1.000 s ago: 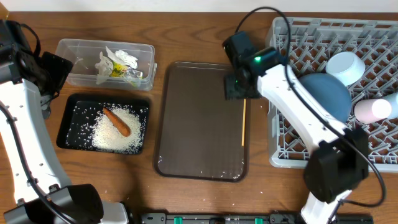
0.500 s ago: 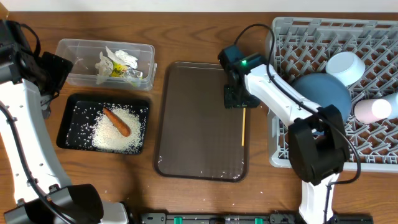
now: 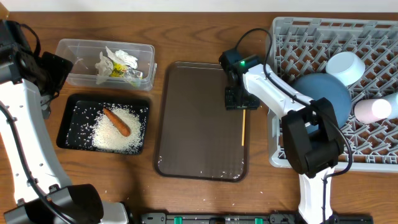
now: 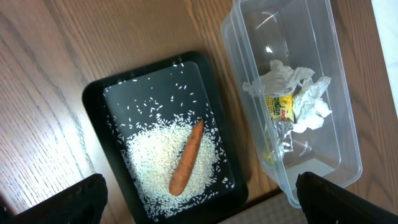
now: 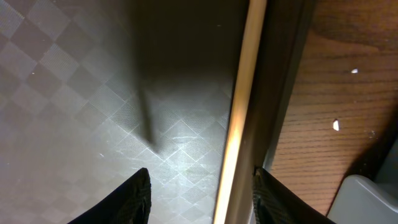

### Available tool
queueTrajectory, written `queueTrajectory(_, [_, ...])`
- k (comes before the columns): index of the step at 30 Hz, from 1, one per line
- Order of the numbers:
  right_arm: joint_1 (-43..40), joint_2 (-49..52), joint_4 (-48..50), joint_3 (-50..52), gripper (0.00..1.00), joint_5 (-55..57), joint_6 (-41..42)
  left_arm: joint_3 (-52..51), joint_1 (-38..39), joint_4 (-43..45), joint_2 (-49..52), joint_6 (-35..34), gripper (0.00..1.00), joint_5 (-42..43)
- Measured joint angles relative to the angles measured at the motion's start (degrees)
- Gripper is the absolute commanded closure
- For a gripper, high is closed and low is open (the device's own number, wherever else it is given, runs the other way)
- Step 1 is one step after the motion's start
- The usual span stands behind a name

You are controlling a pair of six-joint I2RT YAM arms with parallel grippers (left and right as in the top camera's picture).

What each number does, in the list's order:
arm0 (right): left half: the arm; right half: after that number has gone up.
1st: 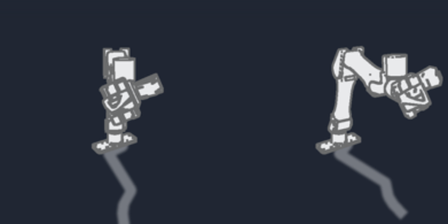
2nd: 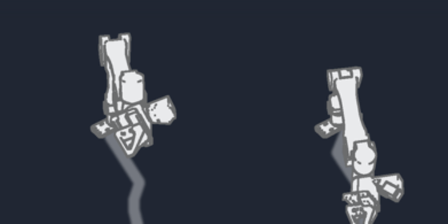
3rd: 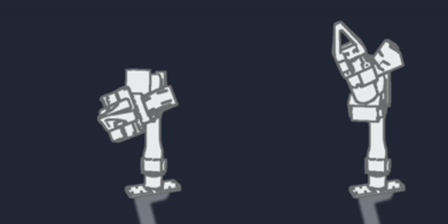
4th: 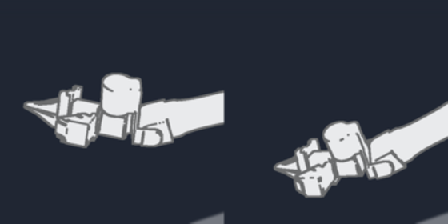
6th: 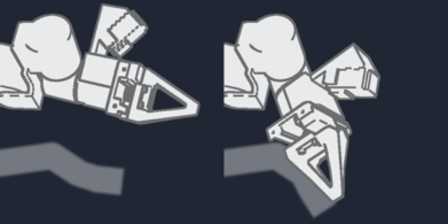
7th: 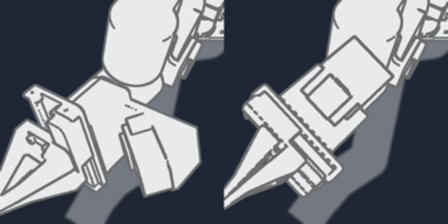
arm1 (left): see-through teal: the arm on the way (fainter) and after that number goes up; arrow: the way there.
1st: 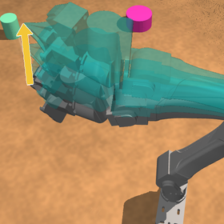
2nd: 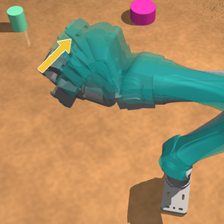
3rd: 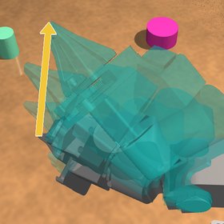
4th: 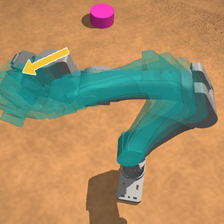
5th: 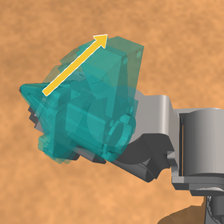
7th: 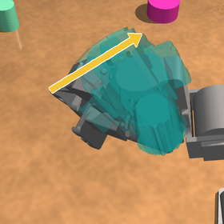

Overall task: Sort waste into correct bins and load items into the dishwasher rack
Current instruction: 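Return the right gripper to the remaining chopstick and grasp it, then carry the second chopstick into the dish rack and release it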

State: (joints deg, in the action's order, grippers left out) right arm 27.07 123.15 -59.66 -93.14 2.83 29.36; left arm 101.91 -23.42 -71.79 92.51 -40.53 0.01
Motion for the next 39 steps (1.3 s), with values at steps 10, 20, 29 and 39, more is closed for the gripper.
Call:
queueTrajectory(10, [0.0,0.0,3.4,2.4,0.50,-1.1,0.0,0.0,0.0,0.0,0.0,0.0,0.01,0.0])
queueTrajectory(20, [0.1,-0.3,6.2,4.9,0.99,-2.4,0.2,0.0,0.0,0.0,0.0,0.0,0.01,0.0])
queueTrajectory(29, [-0.3,-0.3,5.4,3.5,0.99,-7.0,-0.5,0.0,0.0,0.0,0.0,0.0,0.01,0.0])
queueTrajectory(39, [-9.4,-9.1,-2.3,-12.2,0.99,-14.8,-12.3,0.0,0.0,0.0,0.0,0.0,0.01,0.0])
